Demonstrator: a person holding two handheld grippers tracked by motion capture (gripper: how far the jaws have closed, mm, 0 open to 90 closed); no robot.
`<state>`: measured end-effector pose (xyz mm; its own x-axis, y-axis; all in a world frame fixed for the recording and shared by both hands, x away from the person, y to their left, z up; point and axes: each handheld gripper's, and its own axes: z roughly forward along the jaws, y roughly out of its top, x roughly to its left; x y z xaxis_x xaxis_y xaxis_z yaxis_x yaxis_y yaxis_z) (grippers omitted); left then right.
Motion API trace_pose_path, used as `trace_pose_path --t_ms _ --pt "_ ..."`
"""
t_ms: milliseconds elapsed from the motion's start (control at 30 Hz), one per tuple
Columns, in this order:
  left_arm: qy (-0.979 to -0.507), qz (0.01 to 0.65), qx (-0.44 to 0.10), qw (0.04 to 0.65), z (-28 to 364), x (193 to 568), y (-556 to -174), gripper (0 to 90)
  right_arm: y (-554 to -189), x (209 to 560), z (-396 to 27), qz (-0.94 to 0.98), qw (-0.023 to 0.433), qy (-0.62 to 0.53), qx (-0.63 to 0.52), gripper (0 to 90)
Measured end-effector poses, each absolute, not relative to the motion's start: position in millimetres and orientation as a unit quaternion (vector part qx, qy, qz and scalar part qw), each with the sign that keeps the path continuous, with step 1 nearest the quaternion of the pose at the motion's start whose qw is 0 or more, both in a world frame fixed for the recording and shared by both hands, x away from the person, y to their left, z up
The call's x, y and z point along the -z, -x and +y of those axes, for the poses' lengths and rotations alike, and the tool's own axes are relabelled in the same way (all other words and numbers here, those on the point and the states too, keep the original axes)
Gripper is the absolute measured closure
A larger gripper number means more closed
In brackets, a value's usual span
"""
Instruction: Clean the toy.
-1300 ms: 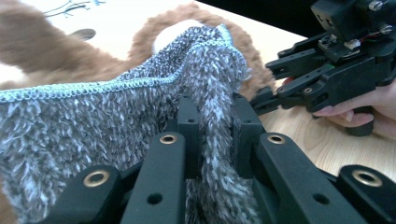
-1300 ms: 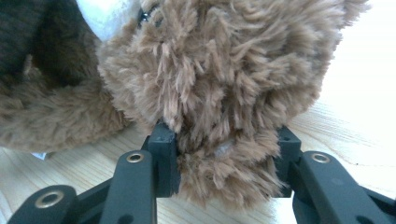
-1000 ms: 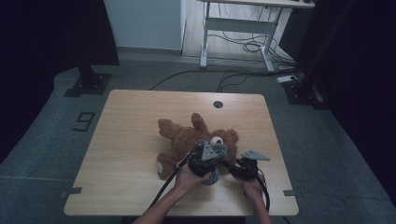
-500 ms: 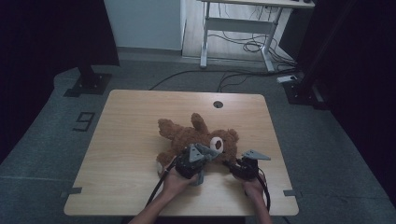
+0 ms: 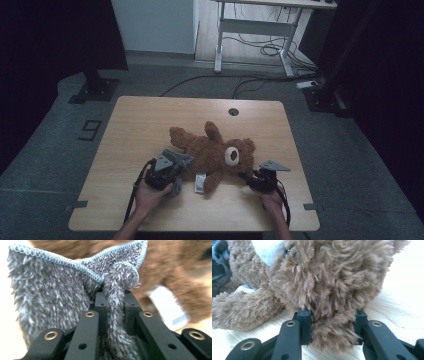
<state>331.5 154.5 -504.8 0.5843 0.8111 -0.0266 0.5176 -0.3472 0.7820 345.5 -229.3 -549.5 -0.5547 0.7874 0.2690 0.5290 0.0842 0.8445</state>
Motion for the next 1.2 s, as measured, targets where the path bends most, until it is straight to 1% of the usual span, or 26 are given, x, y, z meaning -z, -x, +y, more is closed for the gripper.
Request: trace_pose_path --t_ms 133,300,400,500,667,867,967,1100,1200 --pt "-0.792 0.431 -0.205 0.38 165.6 502.8 -333.4 77.5 -345.4 549.6 -228.6 0.725 0.127 -0.452 -0.504 62.9" --pt "-0.783 0.448 -0.214 0.375 177.0 502.9 -333.9 77.8 -344.9 549.5 -228.6 0.726 0.127 -0.452 -0.503 62.8" --pt "-0.773 0.457 -0.206 0.389 183.1 499.8 -332.8 78.1 -345.3 549.8 -228.8 0.725 0.126 -0.453 -0.504 62.8" --pt "-0.772 0.442 -0.199 0.412 174.6 489.3 -328.3 78.2 -345.6 550.0 -229.0 0.724 0.125 -0.453 -0.504 62.8" --pt "-0.787 0.393 -0.197 0.433 134.0 468.5 -322.3 78.1 -345.4 550.1 -228.8 0.724 0.126 -0.453 -0.504 62.8" --pt "-0.81 0.34 -0.17 0.446 75.1 457.1 -328.9 78.0 -345.1 550.2 -228.6 0.723 0.126 -0.454 -0.505 62.8" --pt "-0.823 0.315 -0.155 0.447 44.9 461.0 -332.5 78.0 -344.9 550.0 -228.6 0.721 0.124 -0.456 -0.506 62.8" --pt "-0.845 0.283 -0.148 0.43 2.5 477.0 -329.9 77.9 -344.4 549.3 -228.8 0.722 0.125 -0.454 -0.507 62.8" --pt "-0.853 0.277 -0.146 0.417 -12.0 488.5 -330.4 77.9 -344.9 549.8 -229.6 0.72 0.121 -0.457 -0.508 62.8"
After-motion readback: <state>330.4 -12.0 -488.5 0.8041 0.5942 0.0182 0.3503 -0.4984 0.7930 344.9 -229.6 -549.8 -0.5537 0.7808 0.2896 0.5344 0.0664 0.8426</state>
